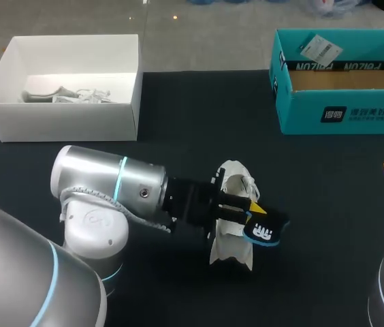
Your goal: Take the shoe out of the shoebox, open the shoe tongue, remove and reinsert the insole, then place the shoe into the shoebox
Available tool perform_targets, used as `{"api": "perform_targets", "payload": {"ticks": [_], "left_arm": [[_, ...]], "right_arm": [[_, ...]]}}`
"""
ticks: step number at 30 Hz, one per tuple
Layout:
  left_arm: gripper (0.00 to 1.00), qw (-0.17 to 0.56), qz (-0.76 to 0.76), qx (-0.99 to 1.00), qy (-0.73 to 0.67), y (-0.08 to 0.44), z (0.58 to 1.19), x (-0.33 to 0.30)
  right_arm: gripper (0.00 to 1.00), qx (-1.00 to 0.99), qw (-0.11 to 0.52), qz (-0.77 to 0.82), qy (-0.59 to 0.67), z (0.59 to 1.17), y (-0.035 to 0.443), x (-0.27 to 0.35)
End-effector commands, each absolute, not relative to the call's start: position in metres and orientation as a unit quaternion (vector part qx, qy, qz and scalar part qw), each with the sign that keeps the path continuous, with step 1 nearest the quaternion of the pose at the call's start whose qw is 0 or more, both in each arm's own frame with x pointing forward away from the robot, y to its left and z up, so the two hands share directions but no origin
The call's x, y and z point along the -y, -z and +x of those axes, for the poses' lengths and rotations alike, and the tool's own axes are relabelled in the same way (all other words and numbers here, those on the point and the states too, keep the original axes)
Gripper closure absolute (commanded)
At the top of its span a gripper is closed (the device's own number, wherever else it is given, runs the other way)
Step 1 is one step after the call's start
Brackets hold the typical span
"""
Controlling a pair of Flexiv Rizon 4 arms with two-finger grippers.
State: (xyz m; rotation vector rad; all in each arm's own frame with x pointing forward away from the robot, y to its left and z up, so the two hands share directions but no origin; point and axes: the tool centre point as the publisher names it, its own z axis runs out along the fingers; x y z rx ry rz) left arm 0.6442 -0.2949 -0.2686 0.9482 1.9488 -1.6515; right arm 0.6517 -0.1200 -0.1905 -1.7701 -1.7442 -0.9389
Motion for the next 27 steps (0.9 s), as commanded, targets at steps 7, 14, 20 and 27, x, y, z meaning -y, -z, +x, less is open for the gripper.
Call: {"api": "perform_targets", "payload": {"ticks": [7,14,20,27], "left_arm": [[1.0,0.195,0.343,-0.728,0.56,0.263,0.634,0.261],[1.0,0.176,0.344,-0.747,0.54,0.274,0.635,0.244],[1.0,0.146,0.355,-0.759,0.526,0.288,0.635,0.239],[1.0,0.139,0.356,-0.759,0.526,0.296,0.638,0.234]], "right_arm": [[0.0,0.637,0.238,-0.648,0.343,0.65,0.19,0.119],[0.0,0.637,0.238,-0.648,0.343,0.65,0.19,0.119],[0.0,0.637,0.238,-0.648,0.343,0.65,0.19,0.119],[0.0,0.637,0.238,-0.648,0.343,0.65,0.19,0.119]]}}
